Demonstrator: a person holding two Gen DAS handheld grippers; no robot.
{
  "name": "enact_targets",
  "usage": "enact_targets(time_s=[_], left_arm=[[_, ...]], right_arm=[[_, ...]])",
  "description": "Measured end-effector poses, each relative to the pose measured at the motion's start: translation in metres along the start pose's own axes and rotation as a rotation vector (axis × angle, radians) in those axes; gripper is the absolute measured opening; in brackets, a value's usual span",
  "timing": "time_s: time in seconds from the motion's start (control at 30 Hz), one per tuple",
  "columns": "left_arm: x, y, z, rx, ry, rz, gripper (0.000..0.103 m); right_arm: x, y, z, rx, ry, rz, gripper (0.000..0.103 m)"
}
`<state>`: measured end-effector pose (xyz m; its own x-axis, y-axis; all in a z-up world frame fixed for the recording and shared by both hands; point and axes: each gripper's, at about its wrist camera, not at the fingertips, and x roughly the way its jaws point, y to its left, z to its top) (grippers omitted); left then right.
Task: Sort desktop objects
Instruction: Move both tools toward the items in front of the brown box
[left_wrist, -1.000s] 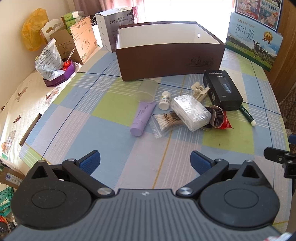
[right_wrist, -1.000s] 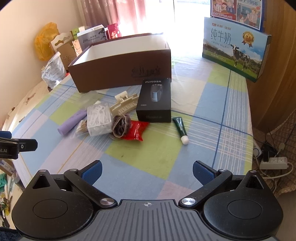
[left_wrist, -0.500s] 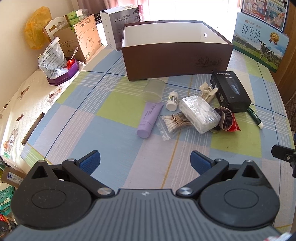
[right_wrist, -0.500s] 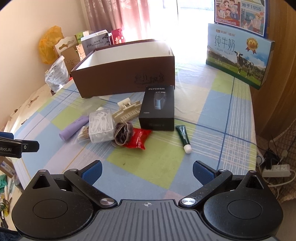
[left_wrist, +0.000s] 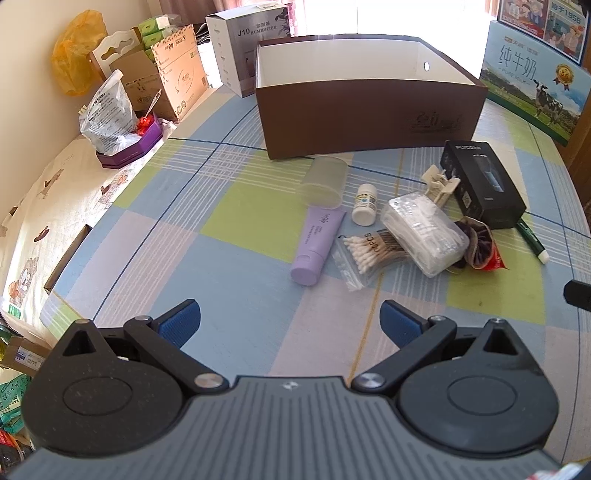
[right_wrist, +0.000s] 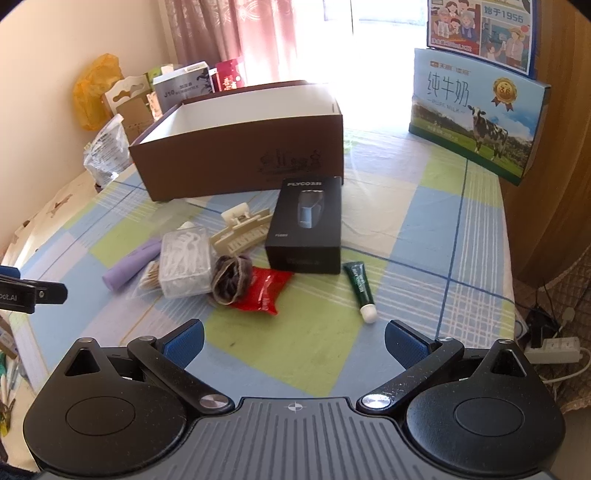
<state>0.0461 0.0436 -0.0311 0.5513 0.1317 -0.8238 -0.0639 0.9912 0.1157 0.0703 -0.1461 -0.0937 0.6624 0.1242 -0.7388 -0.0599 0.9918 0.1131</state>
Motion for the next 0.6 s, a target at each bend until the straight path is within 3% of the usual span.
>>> enact_targets(time_s=[0.6], left_arm=[[0.048, 0.015, 0.019, 0.057, -0.008, -0.063, 0.102]], right_arm=[[0.045, -0.034, 0.011, 0.033, 0.008, -0.046, 0.101]])
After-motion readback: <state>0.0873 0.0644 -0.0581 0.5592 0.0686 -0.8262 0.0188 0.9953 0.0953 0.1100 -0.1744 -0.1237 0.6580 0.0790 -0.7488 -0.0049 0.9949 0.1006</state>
